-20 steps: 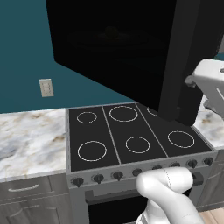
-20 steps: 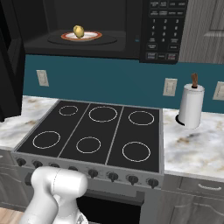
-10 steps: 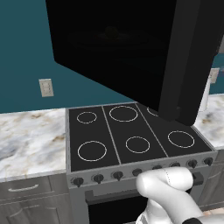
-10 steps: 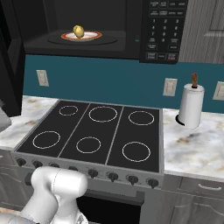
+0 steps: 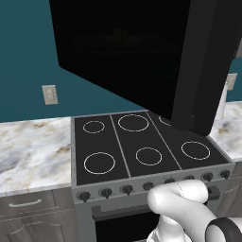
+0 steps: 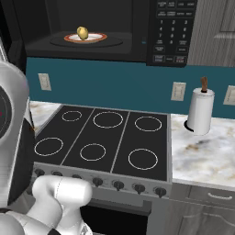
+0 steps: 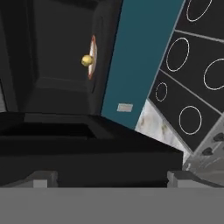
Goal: Retrieve the reheated potato from the microwave, then place the potato, cheese, and condiment on the cutting board.
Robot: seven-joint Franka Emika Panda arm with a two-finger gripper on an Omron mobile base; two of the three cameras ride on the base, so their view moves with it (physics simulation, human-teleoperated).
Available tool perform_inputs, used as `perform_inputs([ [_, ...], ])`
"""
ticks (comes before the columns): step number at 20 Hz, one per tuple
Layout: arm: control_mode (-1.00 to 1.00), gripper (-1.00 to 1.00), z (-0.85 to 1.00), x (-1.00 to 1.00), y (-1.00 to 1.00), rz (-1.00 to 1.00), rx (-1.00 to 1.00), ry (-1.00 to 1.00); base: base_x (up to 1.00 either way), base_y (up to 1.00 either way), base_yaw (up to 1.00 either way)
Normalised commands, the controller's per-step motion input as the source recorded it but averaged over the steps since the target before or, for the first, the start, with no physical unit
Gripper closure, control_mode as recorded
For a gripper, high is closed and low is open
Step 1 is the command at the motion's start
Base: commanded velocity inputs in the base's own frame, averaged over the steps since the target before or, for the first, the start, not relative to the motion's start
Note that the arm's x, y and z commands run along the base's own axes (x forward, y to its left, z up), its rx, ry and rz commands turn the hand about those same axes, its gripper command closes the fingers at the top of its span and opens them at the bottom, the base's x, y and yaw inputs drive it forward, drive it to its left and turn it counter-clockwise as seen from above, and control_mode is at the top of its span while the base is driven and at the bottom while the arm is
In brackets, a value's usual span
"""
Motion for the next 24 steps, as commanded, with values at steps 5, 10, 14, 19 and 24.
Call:
perform_inputs([
  [5,-1.00,-1.00,-0.06,0.60,-0.03,0.06,0.32,0.07,0.00,0.00,0.00],
  [10,-1.00,-1.00,-0.11,0.58,0.07,0.04,0.09,0.09,0.00,0.00,0.00],
  [14,-1.00,-1.00,-0.07,0.35,0.11,0.14,0.00,0.00,0.00,0.00,0.00],
  [19,-1.00,-1.00,-0.02,0.37,0.07,0.24,0.02,0.02,0.00,0.00,0.00],
  [24,-1.00,-1.00,0.00,0.40,0.20,0.21,0.01,0.10,0.00,0.00,0.00],
])
